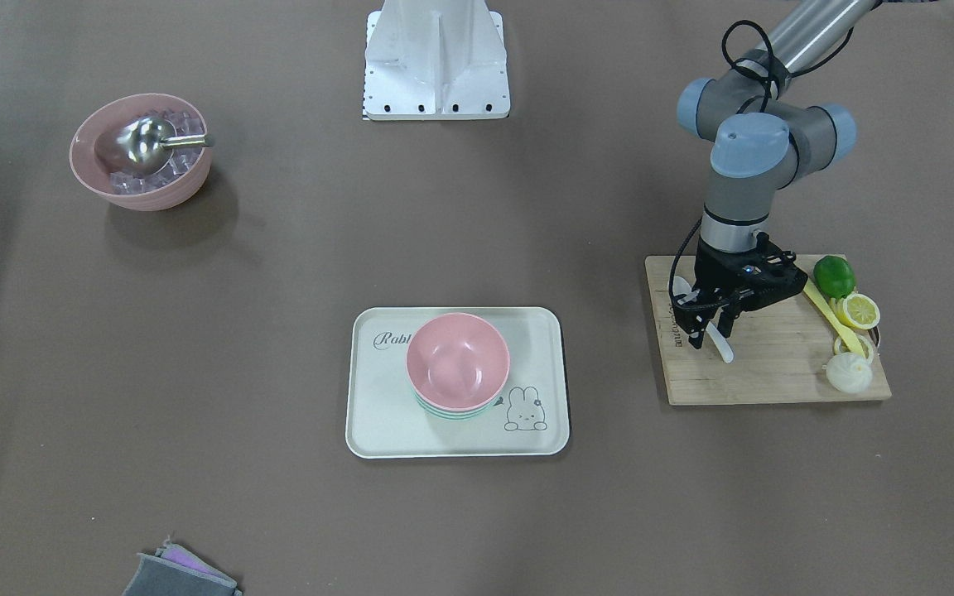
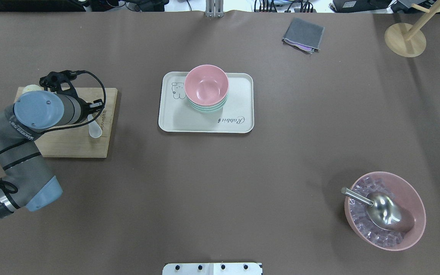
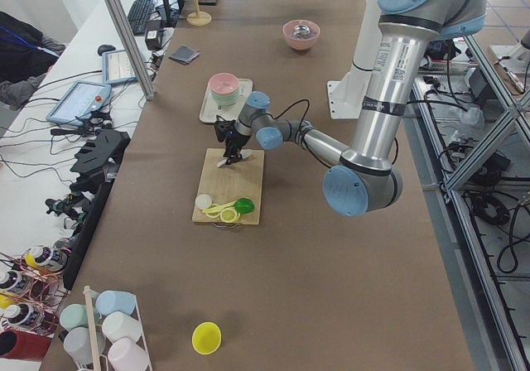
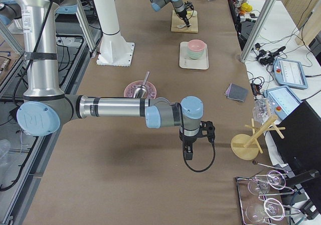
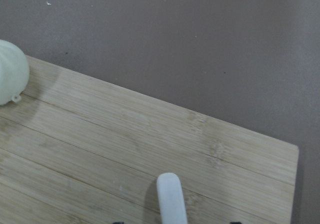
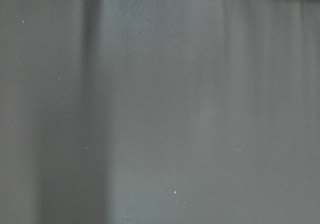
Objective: Stack pink bowl on green and place spoon
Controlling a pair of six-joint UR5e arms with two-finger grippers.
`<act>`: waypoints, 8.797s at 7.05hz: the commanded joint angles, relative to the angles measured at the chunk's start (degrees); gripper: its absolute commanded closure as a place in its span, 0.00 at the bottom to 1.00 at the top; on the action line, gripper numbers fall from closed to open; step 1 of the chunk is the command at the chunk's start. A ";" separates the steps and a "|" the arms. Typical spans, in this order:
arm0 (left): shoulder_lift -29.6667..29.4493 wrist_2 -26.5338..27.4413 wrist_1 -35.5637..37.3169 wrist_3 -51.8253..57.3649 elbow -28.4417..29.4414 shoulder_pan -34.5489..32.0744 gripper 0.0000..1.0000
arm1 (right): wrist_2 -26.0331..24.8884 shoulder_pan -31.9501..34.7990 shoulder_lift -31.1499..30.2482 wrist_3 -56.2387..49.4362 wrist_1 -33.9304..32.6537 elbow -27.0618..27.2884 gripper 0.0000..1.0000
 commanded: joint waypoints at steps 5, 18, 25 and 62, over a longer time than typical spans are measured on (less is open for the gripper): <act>-6.47 -0.05 -0.68 -5.10 -3.25 -0.01 1.00 | -0.14 0.08 -1.94 0.21 1.84 -0.20 0.00; -34.20 14.98 6.27 -28.53 15.74 7.29 0.62 | 0.12 0.34 -4.77 0.65 9.59 -1.96 0.00; -23.07 2.97 25.01 1.34 -6.76 6.76 0.02 | 0.03 0.43 -5.03 0.38 9.59 -1.96 0.00; 24.52 -43.38 34.48 92.05 -11.86 -55.03 0.02 | 0.65 4.04 -7.94 -10.69 -9.13 6.04 0.00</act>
